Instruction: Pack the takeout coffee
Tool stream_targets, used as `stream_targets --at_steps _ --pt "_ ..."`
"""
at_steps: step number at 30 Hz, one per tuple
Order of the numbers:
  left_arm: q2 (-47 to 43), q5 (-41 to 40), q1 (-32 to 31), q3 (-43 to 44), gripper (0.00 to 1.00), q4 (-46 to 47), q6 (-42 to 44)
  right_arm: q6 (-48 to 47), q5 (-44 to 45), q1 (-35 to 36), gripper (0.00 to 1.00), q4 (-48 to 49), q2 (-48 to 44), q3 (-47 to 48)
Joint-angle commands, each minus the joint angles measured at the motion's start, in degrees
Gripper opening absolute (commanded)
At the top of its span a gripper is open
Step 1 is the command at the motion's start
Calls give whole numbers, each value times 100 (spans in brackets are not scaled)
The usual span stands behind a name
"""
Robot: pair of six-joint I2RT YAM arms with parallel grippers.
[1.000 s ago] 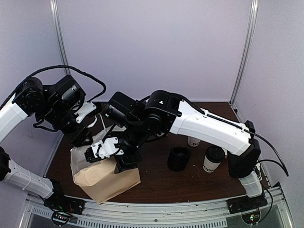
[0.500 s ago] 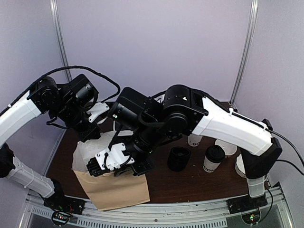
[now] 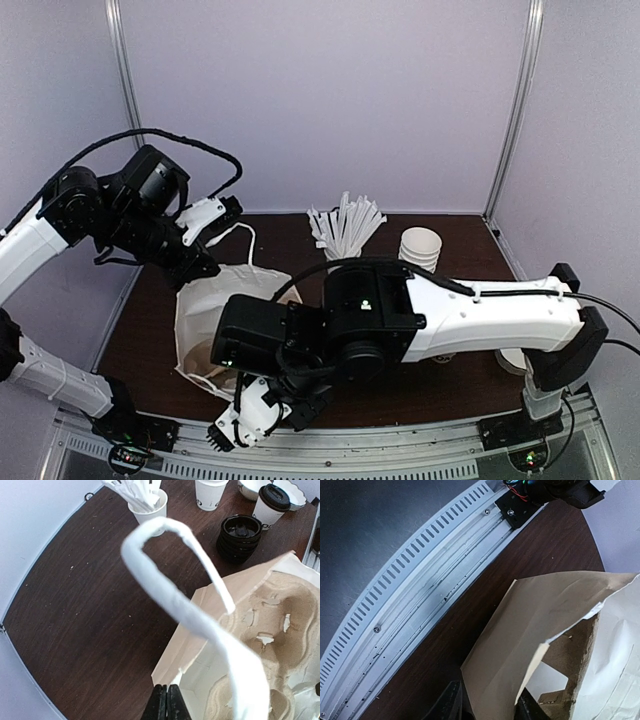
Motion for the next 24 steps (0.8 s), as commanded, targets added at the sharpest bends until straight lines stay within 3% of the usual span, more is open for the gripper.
stream_targets --at_steps 1,8,15,24 --pt "-253 462 69 -305 0 803 192 188 359 -115 39 68 -285 -3" --pt "-373 438 -35 -211 0 720 303 816 -1433 -764 50 -238 -325 653" --pt "34 387 -35 400 0 303 323 787 -640 -800 46 -50 85 865" --pt "73 6 -203 455 0 150 406 859 -1355 -869 35 -361 -83 642"
